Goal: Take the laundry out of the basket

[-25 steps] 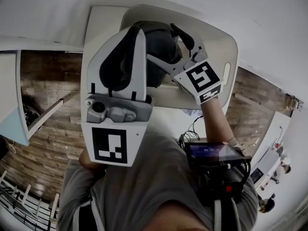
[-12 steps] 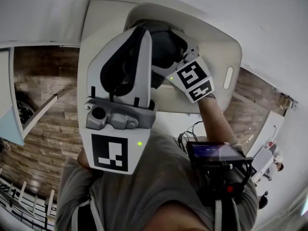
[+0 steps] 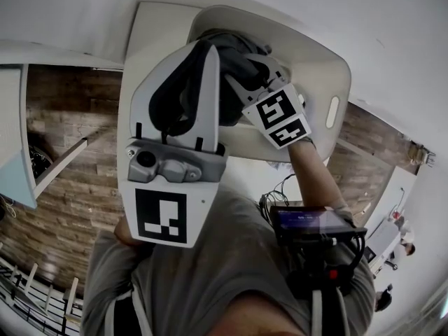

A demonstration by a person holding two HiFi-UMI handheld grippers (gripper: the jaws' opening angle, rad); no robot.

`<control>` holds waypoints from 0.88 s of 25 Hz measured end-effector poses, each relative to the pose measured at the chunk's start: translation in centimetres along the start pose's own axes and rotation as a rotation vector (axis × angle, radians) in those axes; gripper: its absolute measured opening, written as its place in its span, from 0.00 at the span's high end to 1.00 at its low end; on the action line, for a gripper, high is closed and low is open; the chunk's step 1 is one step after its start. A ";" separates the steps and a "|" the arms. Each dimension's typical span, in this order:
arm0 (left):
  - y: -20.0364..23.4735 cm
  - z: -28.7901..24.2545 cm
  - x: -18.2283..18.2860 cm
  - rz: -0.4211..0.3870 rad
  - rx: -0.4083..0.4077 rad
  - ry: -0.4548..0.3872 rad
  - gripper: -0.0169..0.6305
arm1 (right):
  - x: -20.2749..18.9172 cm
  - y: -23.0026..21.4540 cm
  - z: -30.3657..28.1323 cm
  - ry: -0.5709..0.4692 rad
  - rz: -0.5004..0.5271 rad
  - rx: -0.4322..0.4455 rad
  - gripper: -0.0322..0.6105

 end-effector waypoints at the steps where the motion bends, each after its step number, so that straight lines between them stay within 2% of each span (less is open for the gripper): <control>1: -0.1 0.2 0.1 -0.005 -0.001 -0.004 0.96 | 0.2 0.0 0.2 -0.013 -0.004 -0.005 0.75; 5: -0.6 1.2 0.7 -0.027 0.005 -0.015 0.96 | 0.8 -0.2 1.7 -0.080 -0.033 -0.030 0.79; 10: -1.3 2.2 1.4 -0.049 0.014 -0.031 0.96 | 2.1 -0.2 4.2 -0.179 -0.045 -0.077 0.80; 22: -4.8 5.8 4.2 -0.097 -0.005 -0.103 0.96 | 6.8 1.1 14.1 -0.450 0.013 -0.249 0.81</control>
Point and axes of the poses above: the fingertips, and each gripper's own axes: z backward along the fingers, y to its left, x out of its top, the point moved 7 cm from there along z, backward along the fingers, and after that the axes turned 11 degrees about x, right-handed, at the moved point
